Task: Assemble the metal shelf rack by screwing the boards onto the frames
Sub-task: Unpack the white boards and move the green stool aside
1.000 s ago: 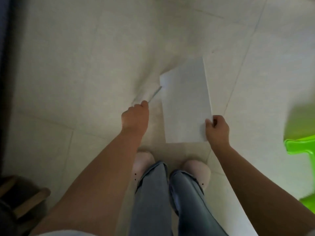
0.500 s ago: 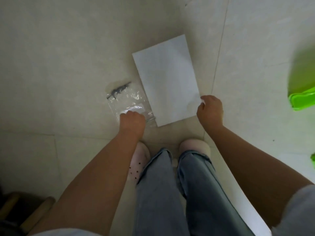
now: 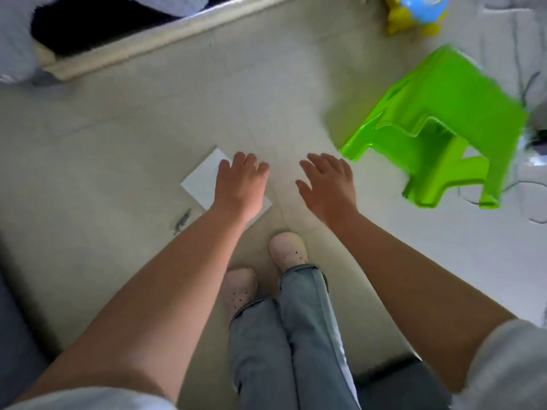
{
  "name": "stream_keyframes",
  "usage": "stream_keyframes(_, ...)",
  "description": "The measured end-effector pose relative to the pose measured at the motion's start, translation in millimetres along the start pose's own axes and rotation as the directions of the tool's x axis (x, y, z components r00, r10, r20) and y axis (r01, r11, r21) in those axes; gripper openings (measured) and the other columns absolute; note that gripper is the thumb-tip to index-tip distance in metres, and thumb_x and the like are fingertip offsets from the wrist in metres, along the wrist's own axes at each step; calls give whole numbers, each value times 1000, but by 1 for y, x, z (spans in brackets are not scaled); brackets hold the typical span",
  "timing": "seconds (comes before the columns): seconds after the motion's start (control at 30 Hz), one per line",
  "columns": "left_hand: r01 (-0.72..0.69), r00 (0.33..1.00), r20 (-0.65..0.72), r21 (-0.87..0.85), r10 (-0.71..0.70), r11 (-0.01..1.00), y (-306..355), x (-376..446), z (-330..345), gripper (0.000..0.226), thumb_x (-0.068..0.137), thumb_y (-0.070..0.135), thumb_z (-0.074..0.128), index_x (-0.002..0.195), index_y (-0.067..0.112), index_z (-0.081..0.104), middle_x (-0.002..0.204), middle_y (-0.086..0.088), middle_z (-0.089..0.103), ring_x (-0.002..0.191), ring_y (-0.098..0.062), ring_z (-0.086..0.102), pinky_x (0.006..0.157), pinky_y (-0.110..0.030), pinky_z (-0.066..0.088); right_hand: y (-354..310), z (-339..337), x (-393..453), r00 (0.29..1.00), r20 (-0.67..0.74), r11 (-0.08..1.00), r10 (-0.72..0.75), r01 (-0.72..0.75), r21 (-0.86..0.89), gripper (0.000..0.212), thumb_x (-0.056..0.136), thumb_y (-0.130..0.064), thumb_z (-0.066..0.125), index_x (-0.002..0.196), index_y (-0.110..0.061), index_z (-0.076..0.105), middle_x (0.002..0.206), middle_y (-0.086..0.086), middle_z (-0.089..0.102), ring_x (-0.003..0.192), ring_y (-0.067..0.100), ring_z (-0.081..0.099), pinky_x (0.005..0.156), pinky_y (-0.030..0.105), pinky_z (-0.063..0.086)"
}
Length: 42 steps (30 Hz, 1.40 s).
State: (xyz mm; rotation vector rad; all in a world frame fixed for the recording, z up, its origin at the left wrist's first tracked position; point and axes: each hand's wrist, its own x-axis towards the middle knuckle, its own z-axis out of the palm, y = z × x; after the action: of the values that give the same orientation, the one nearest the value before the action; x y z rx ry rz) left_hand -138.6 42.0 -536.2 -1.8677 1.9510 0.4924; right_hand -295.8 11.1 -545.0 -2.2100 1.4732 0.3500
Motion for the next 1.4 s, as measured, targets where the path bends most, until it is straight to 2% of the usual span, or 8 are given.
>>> stream_keyframes(0.13, -159, 971, -157, 147, 182, 976, 35, -16, -94, 28, 81, 15, 61, 108, 13, 57, 107, -7, 56, 104, -29, 51, 77, -36, 41, 31, -83, -53, 958, -190, 971, 214, -188, 148, 42, 91, -33, 47, 126, -11, 55, 137, 8, 50, 130, 28, 40, 111, 44, 22)
stream_keyframes(0.2, -239, 956, -134, 165, 261, 957, 66, -25, -139, 32, 89, 15, 50, 120, 13, 48, 119, -7, 49, 114, -29, 44, 85, -37, 37, 51, -121, -87, 878, -360, 943, 315, -249, 219, 41, 83, -33, 46, 104, -6, 68, 111, 14, 67, 105, 35, 61, 93, 53, 43)
stream_keyframes(0.27, -307, 926, -155, 221, 344, 926, 106, -36, -183, 34, 90, 17, 47, 124, 15, 45, 122, -6, 48, 117, -27, 41, 87, -36, 36, 72, -155, -128, 818, -399, 904, 414, -320, 283, 43, 78, -33, 42, 94, -6, 71, 97, 14, 70, 90, 35, 67, 80, 53, 50)
stream_keyframes(0.43, -448, 815, -246, 308, 525, 839, 227, -66, -267, 29, 89, 17, 46, 117, 15, 51, 116, -8, 52, 114, -30, 44, 87, -38, 37, 138, -214, -236, 647, -452, 789, 614, -485, 377, 54, 83, -39, 34, 120, -8, 60, 124, 13, 59, 115, 33, 53, 99, 45, 36)
stream_keyframes(0.53, -535, 731, -264, 350, 629, 769, 318, -87, -302, 28, 90, 16, 46, 117, 13, 51, 119, -11, 52, 116, -31, 43, 91, -39, 37, 195, -242, -307, 549, -448, 708, 706, -573, 412, 47, 93, -34, 43, 136, -15, 43, 141, 5, 43, 130, 26, 36, 108, 36, 22)
stream_keyframes(0.67, -629, 633, -255, 381, 731, 677, 455, -120, -333, 32, 90, 16, 48, 121, 14, 51, 123, -9, 50, 119, -30, 41, 95, -38, 34, 277, -268, -407, 402, -465, 605, 789, -641, 472, 45, 94, -33, 43, 137, -17, 41, 141, 2, 43, 131, 24, 34, 108, 34, 21)
stream_keyframes(0.9, -747, 486, -249, 380, 838, 546, 680, -179, -363, 31, 90, 15, 47, 120, 11, 51, 123, -10, 51, 118, -29, 42, 91, -37, 35, 417, -283, -556, 285, -429, 476, 857, -755, 450, 46, 96, -33, 41, 138, -16, 39, 144, 3, 40, 133, 24, 32, 111, 35, 20)
stream_keyframes(1.4, -795, 295, -195, 493, 935, 354, 984, -121, -460, 34, 89, 10, 46, 123, 12, 48, 127, -10, 48, 119, -27, 41, 91, -37, 37, 676, -357, -660, -98, -299, 105, 949, -798, 593, 38, 92, -27, 44, 128, -14, 48, 133, 7, 50, 126, 27, 39, 103, 35, 27)
